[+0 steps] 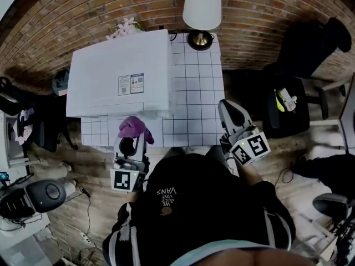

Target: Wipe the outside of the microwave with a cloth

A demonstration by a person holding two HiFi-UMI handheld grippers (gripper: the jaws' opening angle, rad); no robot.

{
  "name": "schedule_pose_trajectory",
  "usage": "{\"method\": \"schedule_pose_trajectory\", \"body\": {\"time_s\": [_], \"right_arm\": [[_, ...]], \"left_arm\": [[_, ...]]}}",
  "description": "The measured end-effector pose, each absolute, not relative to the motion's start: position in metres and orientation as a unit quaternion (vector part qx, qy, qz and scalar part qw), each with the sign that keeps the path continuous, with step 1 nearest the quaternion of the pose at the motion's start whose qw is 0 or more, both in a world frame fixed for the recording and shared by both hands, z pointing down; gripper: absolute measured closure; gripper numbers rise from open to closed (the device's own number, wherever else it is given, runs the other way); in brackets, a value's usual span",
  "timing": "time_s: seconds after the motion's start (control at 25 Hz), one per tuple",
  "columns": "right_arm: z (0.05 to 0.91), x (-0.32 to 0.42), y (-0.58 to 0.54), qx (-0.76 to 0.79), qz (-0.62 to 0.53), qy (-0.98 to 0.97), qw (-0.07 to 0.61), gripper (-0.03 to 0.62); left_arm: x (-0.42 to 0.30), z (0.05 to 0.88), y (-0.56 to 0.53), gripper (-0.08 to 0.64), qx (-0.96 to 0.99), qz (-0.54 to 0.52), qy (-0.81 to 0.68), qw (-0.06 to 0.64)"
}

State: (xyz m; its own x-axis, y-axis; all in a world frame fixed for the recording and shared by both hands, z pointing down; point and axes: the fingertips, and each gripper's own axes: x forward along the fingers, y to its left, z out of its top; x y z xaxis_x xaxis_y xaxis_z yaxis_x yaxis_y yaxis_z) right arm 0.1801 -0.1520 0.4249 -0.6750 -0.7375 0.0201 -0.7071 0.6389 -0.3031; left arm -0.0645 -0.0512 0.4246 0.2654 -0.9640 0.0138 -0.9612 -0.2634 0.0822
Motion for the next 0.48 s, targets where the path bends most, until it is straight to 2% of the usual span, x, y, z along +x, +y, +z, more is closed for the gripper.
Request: {"method": "schedule_pose_trajectory", "body": {"time_s": [0.48], "right_arm": [[0.422,0.238,-0.220,-0.200,-0.139,0.970,0.010,0.588]], "left_arm": [[0.034,0.415,-0.049,0.419,0.657,-0.046,-0.753,0.009]]}}
